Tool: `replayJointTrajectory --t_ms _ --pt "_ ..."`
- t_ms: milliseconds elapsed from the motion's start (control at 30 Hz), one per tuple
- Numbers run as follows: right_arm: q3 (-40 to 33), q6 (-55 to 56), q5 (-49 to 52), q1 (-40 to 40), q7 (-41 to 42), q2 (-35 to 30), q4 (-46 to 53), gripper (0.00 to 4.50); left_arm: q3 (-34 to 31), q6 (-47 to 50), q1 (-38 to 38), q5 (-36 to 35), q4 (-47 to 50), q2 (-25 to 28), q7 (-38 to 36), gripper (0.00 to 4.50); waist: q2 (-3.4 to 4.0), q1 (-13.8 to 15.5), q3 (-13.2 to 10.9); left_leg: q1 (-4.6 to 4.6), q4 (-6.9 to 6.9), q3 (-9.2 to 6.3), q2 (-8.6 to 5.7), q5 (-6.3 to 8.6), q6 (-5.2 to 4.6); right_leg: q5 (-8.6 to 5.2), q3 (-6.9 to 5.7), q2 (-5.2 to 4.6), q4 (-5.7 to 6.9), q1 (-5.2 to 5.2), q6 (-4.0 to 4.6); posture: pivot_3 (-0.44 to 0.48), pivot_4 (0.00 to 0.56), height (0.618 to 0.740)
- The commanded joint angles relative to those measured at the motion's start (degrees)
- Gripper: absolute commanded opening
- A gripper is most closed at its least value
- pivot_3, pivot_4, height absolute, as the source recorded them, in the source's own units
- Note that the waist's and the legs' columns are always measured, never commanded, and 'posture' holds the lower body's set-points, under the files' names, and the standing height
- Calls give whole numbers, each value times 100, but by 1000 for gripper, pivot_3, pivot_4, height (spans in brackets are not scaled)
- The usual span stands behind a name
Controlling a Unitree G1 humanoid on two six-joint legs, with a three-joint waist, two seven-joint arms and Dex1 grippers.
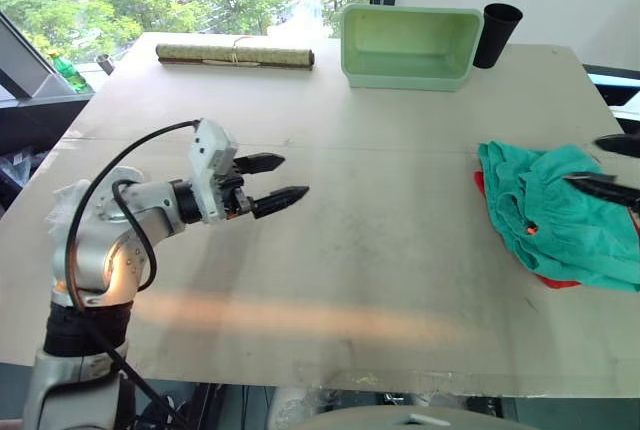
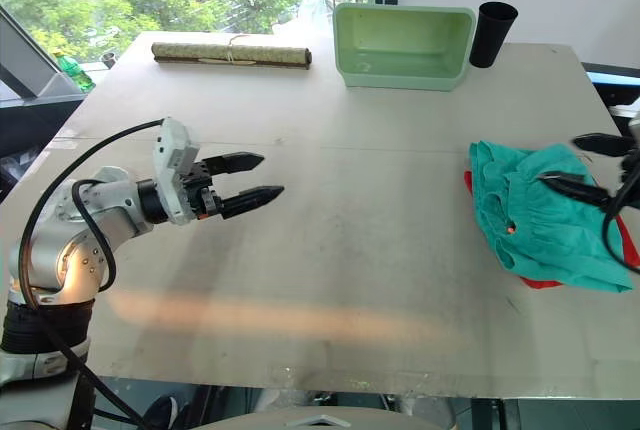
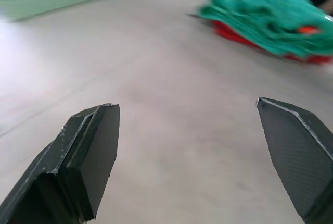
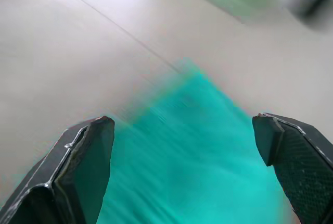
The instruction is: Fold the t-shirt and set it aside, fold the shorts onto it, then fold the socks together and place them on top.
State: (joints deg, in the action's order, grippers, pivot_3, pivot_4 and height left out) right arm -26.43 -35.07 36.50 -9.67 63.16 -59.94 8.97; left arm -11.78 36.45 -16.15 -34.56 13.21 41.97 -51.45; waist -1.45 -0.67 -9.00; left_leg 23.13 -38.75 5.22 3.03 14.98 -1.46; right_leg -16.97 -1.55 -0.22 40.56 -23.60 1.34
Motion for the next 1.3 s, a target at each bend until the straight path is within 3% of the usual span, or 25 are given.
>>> replayJointTrajectory --t_ms 33,267,367,633,767,900,1100,1133,1167,1233,1300 --pt "77 55 414 55 -431 629 1035 4470 -357 -661 402 561 -133 -117 571 4500 -1 -2 0 -7 14 3 -4 0 0 0 1 -5 -5 3 0 0 150 735" --pt "1582 651 410 -314 -519 2053 1833 4470 -1362 -1123 1063 954 -407 -65 1346 4500 -15 -39 -6 -28 43 1 -10 0 0 1 1 -11 -2 4 1 0 150 735" --pt "2288 1154 19 -639 135 2137 1497 4470 -1689 -1113 1365 1009 -419 -66 1534 4500 -17 -28 -5 -29 43 4 -11 0 -1 1 1 -15 -1 3 1 0 150 735" --pt "2683 1470 -75 -1171 659 2282 910 4470 -2596 -1039 1914 1197 -648 -309 2502 4500 -36 0 -6 -25 43 -1 -16 4 -8 2 -20 -32 -3 5 3 0 150 735" --pt "2837 1670 -336 -1184 682 2307 753 4470 -2506 -1216 2053 1578 -1031 -406 2909 4500 -38 -19 -5 -29 44 -2 -16 11 -19 2 -22 -34 0 6 4 0 150 735" --pt "2889 1664 -388 -1212 609 2359 799 4470 -2416 -1279 1725 1774 -1842 -404 3235 4500 -43 1 -3 -29 44 -5 -16 13 -22 2 -29 -36 3 6 4 0 150 735" --pt "2901 1658 -448 -1238 506 2407 852 4470 -1812 -1991 757 2081 -3748 -231 2871 4500 -47 16 0 -29 43 -11 -23 13 -22 3 -44 -45 9 7 5 0 150 735" --pt "2898 1661 -455 -1233 492 2398 867 4500 -1717 -2087 667 2119 -3953 -192 2769 3889 -45 14 1 -30 43 -11 -25 13 -22 3 -44 -47 11 7 5 0 150 735" --pt "2884 1656 -454 -1222 469 2384 895 4500 -1637 -2164 597 2131 -4130 -160 2641 3703 -45 11 2 -30 43 -10 -26 12 -21 3 -45 -49 11 7 5 0 150 735" --pt "2833 1626 -435 -1188 400 2354 970 4500 -1523 -2280 532 2140 -4368 -109 2443 2908 -40 7 4 -30 44 -10 -28 8 -15 3 -45 -53 12 7 5 0 150 735" --pt "2760 1587 -395 -1136 306 2334 1053 4500 -1392 -2407 552 2142 -4434 -87 2211 1855 -26 2 12 -32 44 -10 -28 5 -9 3 -46 -55 14 7 5 0 150 735"
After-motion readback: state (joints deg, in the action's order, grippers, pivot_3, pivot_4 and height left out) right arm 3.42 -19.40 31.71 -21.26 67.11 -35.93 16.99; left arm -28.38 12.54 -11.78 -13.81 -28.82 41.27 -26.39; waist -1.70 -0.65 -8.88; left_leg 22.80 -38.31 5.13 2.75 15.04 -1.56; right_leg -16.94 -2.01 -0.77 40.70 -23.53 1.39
